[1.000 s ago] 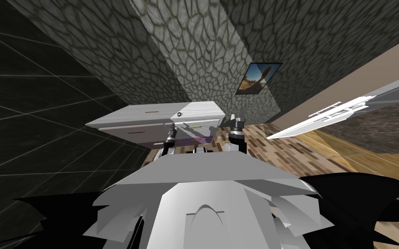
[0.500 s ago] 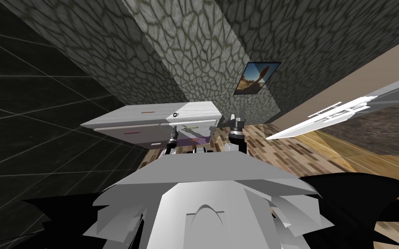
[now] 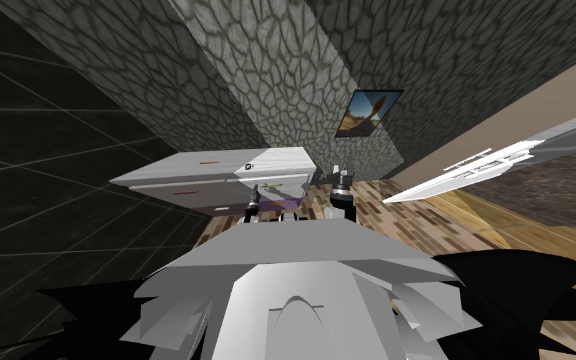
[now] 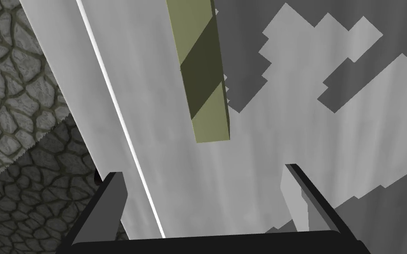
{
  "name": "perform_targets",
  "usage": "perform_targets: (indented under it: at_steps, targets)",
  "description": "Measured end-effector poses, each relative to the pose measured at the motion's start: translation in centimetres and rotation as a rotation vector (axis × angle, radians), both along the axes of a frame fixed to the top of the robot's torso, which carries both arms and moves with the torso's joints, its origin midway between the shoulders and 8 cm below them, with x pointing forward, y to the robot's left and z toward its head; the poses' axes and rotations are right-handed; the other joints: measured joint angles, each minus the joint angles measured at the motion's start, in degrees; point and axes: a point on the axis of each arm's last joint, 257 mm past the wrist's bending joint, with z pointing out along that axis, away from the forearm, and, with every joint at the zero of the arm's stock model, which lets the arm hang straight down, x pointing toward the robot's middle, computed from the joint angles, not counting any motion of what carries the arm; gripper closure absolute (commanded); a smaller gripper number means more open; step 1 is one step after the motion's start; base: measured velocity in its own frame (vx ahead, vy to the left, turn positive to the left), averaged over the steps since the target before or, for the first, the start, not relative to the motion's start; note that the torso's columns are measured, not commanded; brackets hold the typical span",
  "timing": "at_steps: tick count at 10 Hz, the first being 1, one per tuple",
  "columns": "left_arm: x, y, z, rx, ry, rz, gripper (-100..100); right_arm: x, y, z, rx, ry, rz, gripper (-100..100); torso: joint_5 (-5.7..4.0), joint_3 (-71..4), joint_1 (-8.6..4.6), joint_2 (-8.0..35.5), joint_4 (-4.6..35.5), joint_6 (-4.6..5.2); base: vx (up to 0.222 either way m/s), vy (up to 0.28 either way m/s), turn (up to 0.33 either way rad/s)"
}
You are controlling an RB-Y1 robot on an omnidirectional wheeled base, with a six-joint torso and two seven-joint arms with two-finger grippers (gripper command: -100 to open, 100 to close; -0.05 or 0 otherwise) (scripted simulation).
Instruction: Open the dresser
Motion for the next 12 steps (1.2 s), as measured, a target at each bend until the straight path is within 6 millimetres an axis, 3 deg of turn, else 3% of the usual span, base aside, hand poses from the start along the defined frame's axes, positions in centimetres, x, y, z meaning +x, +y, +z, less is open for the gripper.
perform_targets:
  at_steps: [5, 7, 8, 12]
  targets:
    - [0.0, -3.5, -2.5, -0.11, 0.033, 0.021, -100, 0.0, 0.0, 0.0, 0.0, 0.0, 0.0, 0, 0.01, 0.0, 0.03, 0.0, 0.0, 0.0, 0.002, -0.034, 0.002]
    - [0.4, -3.6, -2.2, -0.112, 0.03, 0.022, -100, 0.0, 0.0, 0.0, 0.0, 0.0, 0.0, 0, 0.02, -0.09, 0.07, -0.17, -0.03, 0.01, 0.049, -0.002, -0.004]
    - [0.5, -3.6, -2.2, -0.112, 0.032, 0.022, 100, 0.0, 0.0, 0.0, 0.0, 0.0, 0.0, 0, 0.01, -0.05, 0.03, -0.06, -0.03, 0.0, 0.006, 0.0, 0.001]
    - [0.4, -3.8, -1.8, -0.111, 0.029, 0.018, 100, 0.0, 0.0, 0.0, 0.0, 0.0, 0.0, 0, -0.01, 0.18, -0.05, 0.27, 0.08, 0.01, -0.154, -0.02, 0.015]
